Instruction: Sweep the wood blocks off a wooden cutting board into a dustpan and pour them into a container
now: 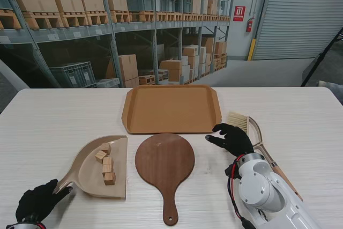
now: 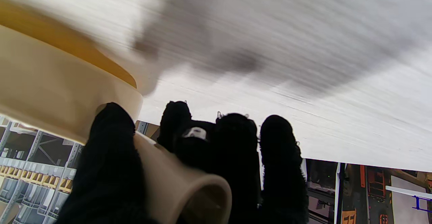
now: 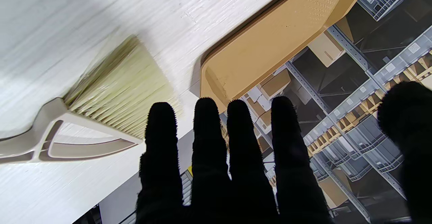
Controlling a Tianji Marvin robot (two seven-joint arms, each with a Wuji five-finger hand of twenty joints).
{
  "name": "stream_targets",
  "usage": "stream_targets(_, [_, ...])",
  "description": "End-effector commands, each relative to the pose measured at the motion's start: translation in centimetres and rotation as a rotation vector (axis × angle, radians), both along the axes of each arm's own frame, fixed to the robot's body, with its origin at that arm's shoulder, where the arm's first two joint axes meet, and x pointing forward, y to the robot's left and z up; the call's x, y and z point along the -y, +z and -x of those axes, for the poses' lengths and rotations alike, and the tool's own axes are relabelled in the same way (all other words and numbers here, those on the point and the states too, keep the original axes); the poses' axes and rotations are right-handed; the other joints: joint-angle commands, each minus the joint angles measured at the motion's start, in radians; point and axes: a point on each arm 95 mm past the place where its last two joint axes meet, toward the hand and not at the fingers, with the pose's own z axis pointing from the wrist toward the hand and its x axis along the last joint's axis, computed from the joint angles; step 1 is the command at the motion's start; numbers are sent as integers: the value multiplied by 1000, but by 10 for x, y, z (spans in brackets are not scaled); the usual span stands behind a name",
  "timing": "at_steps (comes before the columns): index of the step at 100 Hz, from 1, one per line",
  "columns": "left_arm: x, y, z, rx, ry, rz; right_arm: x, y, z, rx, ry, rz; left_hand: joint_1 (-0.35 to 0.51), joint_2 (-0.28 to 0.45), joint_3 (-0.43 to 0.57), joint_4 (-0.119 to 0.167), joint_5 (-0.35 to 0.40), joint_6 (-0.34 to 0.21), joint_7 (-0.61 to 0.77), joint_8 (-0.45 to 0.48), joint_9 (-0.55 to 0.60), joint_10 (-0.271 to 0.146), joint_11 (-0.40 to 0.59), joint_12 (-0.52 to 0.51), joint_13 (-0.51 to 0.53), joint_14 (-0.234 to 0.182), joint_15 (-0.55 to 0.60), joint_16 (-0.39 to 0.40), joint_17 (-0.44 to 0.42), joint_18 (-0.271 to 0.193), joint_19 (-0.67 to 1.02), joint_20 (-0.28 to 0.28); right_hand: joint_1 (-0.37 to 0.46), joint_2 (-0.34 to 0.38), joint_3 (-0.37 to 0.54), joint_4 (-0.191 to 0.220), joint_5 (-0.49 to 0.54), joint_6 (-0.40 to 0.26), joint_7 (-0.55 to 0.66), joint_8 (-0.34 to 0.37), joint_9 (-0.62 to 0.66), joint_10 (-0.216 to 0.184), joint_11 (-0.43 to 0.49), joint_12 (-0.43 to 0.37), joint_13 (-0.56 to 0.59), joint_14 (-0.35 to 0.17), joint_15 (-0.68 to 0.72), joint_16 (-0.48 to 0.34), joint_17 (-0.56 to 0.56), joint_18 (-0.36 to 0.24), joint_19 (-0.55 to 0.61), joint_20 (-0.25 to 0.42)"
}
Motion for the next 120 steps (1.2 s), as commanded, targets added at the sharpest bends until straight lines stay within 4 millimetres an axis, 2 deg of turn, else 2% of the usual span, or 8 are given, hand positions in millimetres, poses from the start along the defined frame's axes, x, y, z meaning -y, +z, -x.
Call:
stream_targets(1, [3, 4, 1, 6, 0, 19, -1, -4, 3, -16, 16, 3, 180, 140, 106, 10, 76, 63, 37, 5, 79, -109, 84, 13, 77, -123, 40, -5, 2, 34, 22, 25, -23, 16, -1, 19, -18, -26, 12, -7, 8, -27, 20, 15, 20, -12, 20, 18, 3, 38, -11, 26])
stream_targets(75, [1, 19, 1, 63, -2, 51, 0, -3, 3, -20, 29, 19, 185, 133, 105, 9, 87, 67, 35, 23, 92, -104, 87, 19, 89, -118, 49, -9, 10, 42, 24, 30, -17, 17, -7, 20, -21, -29, 13, -13, 3, -26, 17, 20, 16, -11, 20, 21, -2, 37, -14, 38])
stream_targets(96, [-4, 27, -11, 85, -18, 47, -3, -5, 4, -31, 36, -1, 184, 133, 105, 9, 91, 68, 34, 25, 94, -108, 86, 19, 91, -120, 50, -10, 12, 41, 26, 31, -15, 17, -7, 20, -20, -28, 13, -14, 4, -26, 16, 20, 15, -10, 20, 21, -2, 37, -15, 39])
stream_targets(120, [-9, 39, -35, 123, -43, 63, -13, -7, 9, -48, 77, -38, 183, 133, 105, 10, 93, 65, 33, 27, 96, -109, 86, 19, 93, -121, 50, -11, 15, 39, 27, 32, -14, 19, -9, 20, -20, -29, 11, -15, 6, -25, 14, 19, 16, -9, 19, 21, -2, 37, -16, 41])
